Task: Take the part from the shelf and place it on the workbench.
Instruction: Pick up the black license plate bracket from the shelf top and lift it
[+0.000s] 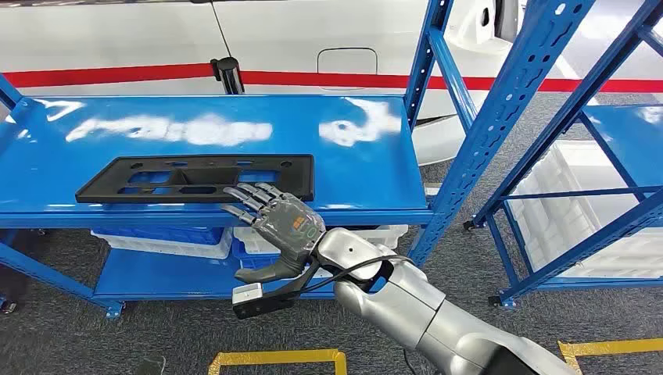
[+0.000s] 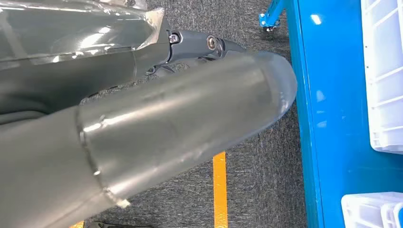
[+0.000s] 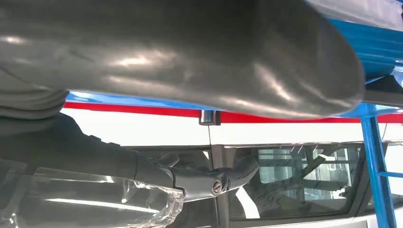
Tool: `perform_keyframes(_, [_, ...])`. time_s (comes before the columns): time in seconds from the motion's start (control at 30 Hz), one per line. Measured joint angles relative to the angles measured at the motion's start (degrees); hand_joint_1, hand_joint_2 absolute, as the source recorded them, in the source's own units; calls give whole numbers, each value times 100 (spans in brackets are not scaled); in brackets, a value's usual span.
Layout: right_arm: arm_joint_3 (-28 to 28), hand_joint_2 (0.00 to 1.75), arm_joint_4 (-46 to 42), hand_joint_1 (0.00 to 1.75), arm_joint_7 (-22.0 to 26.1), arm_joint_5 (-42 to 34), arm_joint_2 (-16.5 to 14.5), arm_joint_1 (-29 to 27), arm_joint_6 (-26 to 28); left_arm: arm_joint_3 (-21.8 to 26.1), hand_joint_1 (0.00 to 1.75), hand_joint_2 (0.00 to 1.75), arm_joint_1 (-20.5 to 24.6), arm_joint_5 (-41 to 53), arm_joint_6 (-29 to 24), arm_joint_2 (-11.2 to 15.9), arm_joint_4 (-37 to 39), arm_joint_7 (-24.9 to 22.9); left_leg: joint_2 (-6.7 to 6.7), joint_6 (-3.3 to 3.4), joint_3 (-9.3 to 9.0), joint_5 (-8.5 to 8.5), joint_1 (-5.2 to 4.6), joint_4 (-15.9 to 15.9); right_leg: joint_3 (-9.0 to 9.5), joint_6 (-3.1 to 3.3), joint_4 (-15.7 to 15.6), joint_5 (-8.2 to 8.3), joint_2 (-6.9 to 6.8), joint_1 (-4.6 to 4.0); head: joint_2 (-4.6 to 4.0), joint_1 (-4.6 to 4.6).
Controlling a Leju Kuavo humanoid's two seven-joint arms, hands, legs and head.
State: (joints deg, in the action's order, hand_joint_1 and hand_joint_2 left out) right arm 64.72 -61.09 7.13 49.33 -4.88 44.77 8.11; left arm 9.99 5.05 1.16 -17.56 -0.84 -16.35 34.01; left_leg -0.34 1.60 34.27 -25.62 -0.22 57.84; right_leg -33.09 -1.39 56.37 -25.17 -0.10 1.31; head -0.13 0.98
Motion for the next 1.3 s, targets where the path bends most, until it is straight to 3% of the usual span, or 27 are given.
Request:
perform_keyframes(0.1, [-2, 0, -2, 0, -1, 1, -3, 17, 2, -1, 0, 0, 2, 5, 1, 4, -2, -1, 3, 46, -38, 28, 29, -52, -15, -33, 29, -27, 0, -8, 0, -2])
perform_keyframes(0.13, [-1, 0, -3, 0, -1, 2, -4, 29, 4, -1, 0, 0, 6, 7, 2, 5, -2, -2, 5, 73, -60, 43, 46, -79, -86, -30, 179, -107, 1, -12, 0, -6])
perform_keyframes(0.23, [16, 0, -2, 0, -3, 16, 14, 39, 7, -2, 0, 0, 14, 7, 7, 4, -2, -4, -8, 117, -86, 50, 64, -108, -645, 41, 1297, -571, 6, -17, 0, -16])
perform_keyframes(0.27, [28, 0, 1, 0, -3, 22, 28, 29, 7, -2, 0, 0, 14, 7, 9, 4, -2, -8, -26, 118, -86, 46, 64, -107, -824, 47, 1627, -669, 6, -19, 0, -15])
perform_keyframes(0.3, [41, 0, 3, 0, -4, 28, 40, 20, 7, -3, 0, 0, 14, 9, 11, 5, -2, -14, -52, 114, -88, 41, 63, -105, -904, 34, 1756, -678, 7, -21, 0, -15])
perform_keyframes(0.33, [52, 0, 5, 0, -4, 37, 50, 15, 7, -3, 0, 0, 13, 11, 14, 4, -2, -21, -85, 105, -95, 35, 63, -103, -859, 8, 1637, -591, 8, -22, 0, -16])
perform_keyframes(0.4, [67, 0, 7, 0, -4, 60, 57, 22, 6, -8, 0, 0, 14, 15, 16, -2, -2, -33, -157, 72, -119, 15, 64, -96, -478, -37, 845, -257, 40, -18, 0, -17])
perform_keyframes(0.47, [80, 0, 6, 0, -4, 74, 60, 40, 5, -17, 0, 0, 14, 20, 16, -7, -2, -39, -218, 5, -131, -18, 52, -80, -147, -23, 204, -33, 82, -34, 0, -12])
perform_keyframes(0.57, [96, 0, 4, 0, -7, 101, 62, 54, 3, -38, 0, 0, 12, 26, 18, -3, -1, -49, -262, -118, -129, -42, 85, -81, -69, 64, 82, 2, 64, -50, 0, -12])
perform_keyframes(0.63, [99, 0, 0, 0, -9, 118, 44, 68, 2, -54, 0, 0, 13, 39, 20, -3, -1, -51, -187, -194, -83, -132, 115, 41, -25, 149, 40, 17, 29, -24, 0, 2])
perform_keyframes(0.67, [103, 0, -2, 0, -9, 122, 33, 77, 2, -59, 0, 0, 16, 46, 20, 1, -1, -52, -130, -226, 17, -258, 124, 258, 0, 189, 18, 21, 5, -8, 0, 15])
perform_keyframes(0.73, [121, 0, -1, 0, -9, 144, 26, 79, 2, -64, 0, 0, 20, 52, 20, 9, 0, -59, -33, -282, 408, -595, 143, 1000, 27, 246, 9, 4, -50, -8, 0, 37])
perform_keyframes(0.77, [132, 0, 1, 0, -9, 157, 28, 71, 2, -64, 0, 0, 18, 52, 19, 13, 1, -65, -15, -306, 617, -708, 152, 1350, 31, 258, 10, -5, -79, -10, 0, 37])
perform_keyframes(0.8, [141, 0, 2, 0, -9, 169, 30, 61, 1, -66, 0, 0, 12, 51, 19, 14, 1, -71, -1, -325, 753, -715, 164, 1532, 34, 263, 11, -13, -110, -11, 0, 36])
perform_keyframes(0.83, [146, 0, 2, 0, -9, 174, 31, 55, -1, -67, 0, 0, 8, 49, 19, 16, 2, -75, 17, -338, 767, -600, 179, 1474, 40, 260, 12, -23, -140, -9, 0, 38])
perform_keyframes(0.87, [148, 0, 2, 0, -9, 177, 28, 51, -2, -67, 0, 0, 6, 43, 18, 21, 2, -77, 46, -346, 668, -407, 194, 1213, 52, 248, 13, -35, -167, -5, 0, 37])
perform_keyframes(0.93, [147, 0, 2, 0, -9, 181, 22, 53, -6, -69, 0, 0, 8, 23, 17, 23, 2, -77, 212, -356, 286, -4, 207, 410, 90, 192, 19, -75, -219, -28, 0, 45])
perform_keyframes(1.0, [145, 0, 2, 0, -9, 189, 19, 62, -13, -72, 0, 0, 14, 4, 16, 20, 2, -74, 303, -310, 81, 133, 193, -14, 119, 124, 24, -115, -267, -78, 0, 43])
perform_keyframes(1.07, [144, 0, 1, 0, -9, 197, 16, 70, -27, -74, 0, 0, 15, -3, 16, 14, 2, -68, 212, -220, 96, 119, 162, -26, 143, 61, 13, -142, -334, -110, 0, 31])
perform_keyframes(1.13, [140, 0, -3, 0, -9, 202, 13, 76, -41, -76, 0, 0, 12, -7, 16, 4, 2, -61, 125, -128, 83, 138, 150, -44, 110, 5, 106, -222, -311, -101, 0, 27])
perform_keyframes(1.2, [139, 0, -8, 0, -9, 203, 16, 78, -55, -76, 0, 0, 16, -15, 16, 3, 2, -53, 45, -43, 65, 154, 148, -60, -149, 17, 644, -480, -162, -78, 0, 23])
perform_keyframes(1.27, [143, 0, -9, 0, -9, 203, 37, 63, -68, -75, 0, 0, 14, -21, 14, 8, 2, -49, -54, -2, 65, 146, 128, -58, -587, 49, 1502, -793, -57, -77, 0, 19])
perform_keyframes(1.3, [144, 0, -9, 0, -9, 204, 50, 52, -72, -74, 0, 0, 10, -21, 13, 9, 2, -48, -110, 5, 63, 143, 115, -56, -747, 43, 1772, -855, -36, -81, 0, 19])
